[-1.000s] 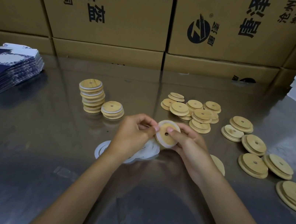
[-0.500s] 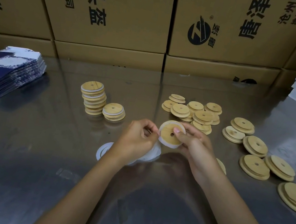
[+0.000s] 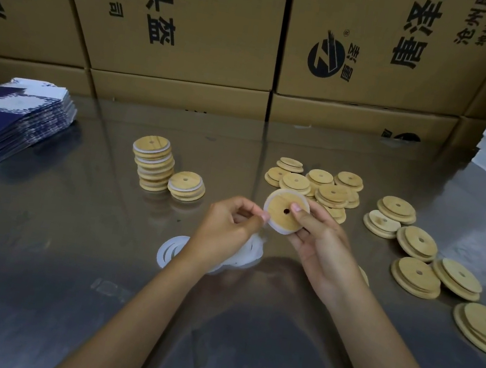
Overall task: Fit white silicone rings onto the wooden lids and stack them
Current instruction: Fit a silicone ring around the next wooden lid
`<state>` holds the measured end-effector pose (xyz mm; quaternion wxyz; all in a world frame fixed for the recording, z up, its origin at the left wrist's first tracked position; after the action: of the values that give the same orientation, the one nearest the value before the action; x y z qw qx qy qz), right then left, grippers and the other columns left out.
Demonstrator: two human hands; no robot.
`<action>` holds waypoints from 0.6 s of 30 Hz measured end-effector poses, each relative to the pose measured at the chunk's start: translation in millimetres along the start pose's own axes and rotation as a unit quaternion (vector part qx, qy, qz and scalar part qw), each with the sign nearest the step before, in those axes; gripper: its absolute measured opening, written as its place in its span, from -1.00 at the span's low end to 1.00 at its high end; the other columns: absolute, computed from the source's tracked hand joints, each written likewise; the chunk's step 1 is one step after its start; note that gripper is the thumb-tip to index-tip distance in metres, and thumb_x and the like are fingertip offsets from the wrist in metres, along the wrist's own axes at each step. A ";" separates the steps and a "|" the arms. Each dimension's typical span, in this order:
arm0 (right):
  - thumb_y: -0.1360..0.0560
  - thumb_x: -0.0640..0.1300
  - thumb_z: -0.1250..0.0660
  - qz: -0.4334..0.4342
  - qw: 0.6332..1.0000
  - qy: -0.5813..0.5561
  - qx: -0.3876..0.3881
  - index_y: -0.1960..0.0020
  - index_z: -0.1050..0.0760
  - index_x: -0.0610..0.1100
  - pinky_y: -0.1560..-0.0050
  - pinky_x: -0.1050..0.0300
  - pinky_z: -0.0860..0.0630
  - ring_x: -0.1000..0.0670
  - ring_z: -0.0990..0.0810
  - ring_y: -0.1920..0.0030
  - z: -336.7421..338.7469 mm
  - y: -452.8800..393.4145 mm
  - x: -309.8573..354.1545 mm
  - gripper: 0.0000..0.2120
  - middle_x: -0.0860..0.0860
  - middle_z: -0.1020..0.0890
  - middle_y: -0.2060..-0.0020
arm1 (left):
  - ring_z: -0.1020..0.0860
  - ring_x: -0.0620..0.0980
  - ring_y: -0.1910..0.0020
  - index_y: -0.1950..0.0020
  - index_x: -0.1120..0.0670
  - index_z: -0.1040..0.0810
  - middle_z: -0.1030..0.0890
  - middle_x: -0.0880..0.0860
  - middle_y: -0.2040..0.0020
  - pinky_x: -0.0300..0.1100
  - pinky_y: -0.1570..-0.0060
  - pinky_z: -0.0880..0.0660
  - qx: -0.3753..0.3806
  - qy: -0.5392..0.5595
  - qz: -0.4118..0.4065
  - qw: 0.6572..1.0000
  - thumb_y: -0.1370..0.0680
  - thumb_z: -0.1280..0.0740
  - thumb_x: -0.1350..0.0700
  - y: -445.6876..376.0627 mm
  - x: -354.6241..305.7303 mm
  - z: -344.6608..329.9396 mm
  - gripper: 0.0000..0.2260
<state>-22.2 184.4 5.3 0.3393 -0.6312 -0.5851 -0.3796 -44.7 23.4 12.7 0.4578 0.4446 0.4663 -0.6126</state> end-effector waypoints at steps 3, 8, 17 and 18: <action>-0.56 -0.28 -0.35 -0.011 1.000 0.006 0.006 -0.25 -0.56 -0.33 -0.20 0.04 -0.61 -0.12 -0.66 -0.15 -0.9 0.9 1.7 -0.73 -0.23 -0.67 -0.13 | -0.58 -0.23 0.32 0.13 0.09 -0.63 -0.65 -0.12 0.34 -0.40 0.28 -0.46 0.005 0.008 0.007 1.000 -0.52 -0.43 0.16 -0.9 0.5 -0.6 -0.96; -0.54 -0.20 -0.41 -0.024 0.988 0.152 0.006 -0.17 -0.64 -0.22 0.11 0.16 -0.63 -0.02 -0.71 0.01 -1.8 4.7 1.6 -0.78 -0.18 -0.71 -0.05 | -0.52 -0.15 0.27 0.13 0.06 -0.59 -0.61 -0.05 0.27 -0.28 0.19 -0.43 0.021 -0.025 0.007 0.999 -0.55 -0.38 0.13 0.0 -0.1 -1.7 -0.93; -0.60 -0.18 -0.33 -0.027 0.992 0.121 0.037 -0.13 -0.66 -0.20 -0.05 0.08 -0.64 -0.08 -0.70 -0.10 -2.4 4.9 1.8 -0.82 -0.16 -0.73 -0.01 | -0.43 -0.21 0.39 0.15 0.03 -0.56 -0.54 -0.08 0.32 -0.40 0.34 -0.36 0.062 -0.078 0.003 0.995 -0.58 -0.35 0.14 0.4 -3.7 1.1 -0.89; -0.60 -0.17 -0.34 -0.030 0.992 0.115 0.033 -0.13 -0.66 -0.21 -0.05 0.08 -0.63 -0.09 -0.70 -0.11 -1.8 4.5 2.0 -0.81 -0.16 -0.73 -0.02 | -0.43 -0.19 0.39 0.14 0.03 -0.56 -0.55 -0.07 0.32 -0.37 0.33 -0.37 0.064 -0.093 -0.005 0.994 -0.58 -0.34 0.14 0.1 -3.9 0.5 -0.90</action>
<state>-17.9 183.4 8.0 0.4129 -0.5542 -0.5731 -0.4404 -43.9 23.5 16.5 0.4666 0.4121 0.3837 -0.6820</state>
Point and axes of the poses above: each hand's wrist, its own y-axis away from the middle knuckle, its own z-axis out of the back of the hand, x = y × z, the point moved 4 cm from there along -y, towards the middle knuckle
